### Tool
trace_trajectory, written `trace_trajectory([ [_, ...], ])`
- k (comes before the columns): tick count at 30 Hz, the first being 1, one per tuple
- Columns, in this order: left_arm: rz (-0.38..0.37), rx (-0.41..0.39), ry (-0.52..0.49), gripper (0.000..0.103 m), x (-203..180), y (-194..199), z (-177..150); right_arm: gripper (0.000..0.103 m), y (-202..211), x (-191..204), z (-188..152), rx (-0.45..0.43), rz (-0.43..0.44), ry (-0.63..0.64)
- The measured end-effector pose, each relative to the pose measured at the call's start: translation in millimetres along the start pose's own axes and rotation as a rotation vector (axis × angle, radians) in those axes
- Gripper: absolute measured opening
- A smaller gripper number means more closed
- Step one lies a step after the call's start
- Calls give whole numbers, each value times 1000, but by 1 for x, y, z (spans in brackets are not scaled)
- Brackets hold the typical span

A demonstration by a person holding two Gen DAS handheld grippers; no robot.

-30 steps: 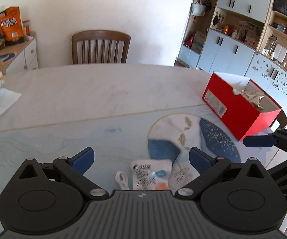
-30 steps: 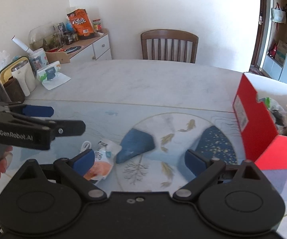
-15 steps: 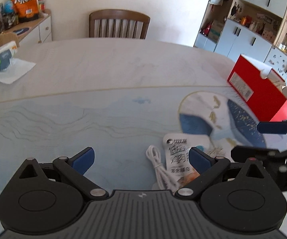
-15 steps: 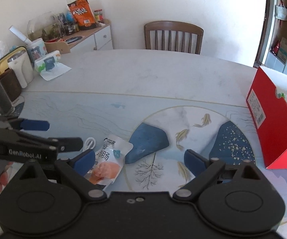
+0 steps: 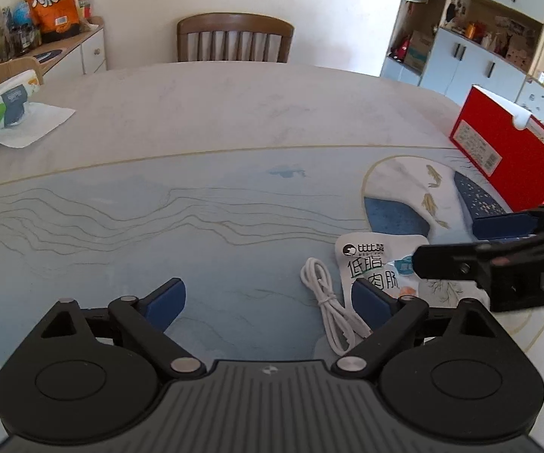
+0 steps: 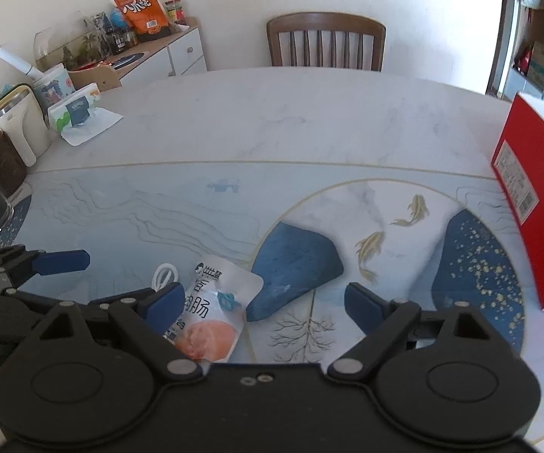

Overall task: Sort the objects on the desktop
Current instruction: 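Grasp the white sausage packet with the right gripper while the left grasps the white cable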

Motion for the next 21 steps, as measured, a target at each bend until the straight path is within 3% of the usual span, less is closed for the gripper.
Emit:
trace_trajectory([
  [4, -23, -12, -21, 95, -5, 1, -2, 87, -6, -4, 1, 26, 23, -31],
  [16, 4, -15, -99, 95, -14, -3, -7, 80, -33, 9, 2, 130, 68, -48],
  [21, 9, -12, -93, 95, -12, -4, -7, 71, -37, 15, -3, 147, 50, 0],
])
Point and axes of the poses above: each gripper's, at about its wrist camera, not at the fingertips, and y roughly against the way its jaws point, x to its left, z to its top, the point moved 9 cm from there along -y, roughly the way its jaws point, and after that the axes turned 6 degrees about z, right-handed, at the moved point
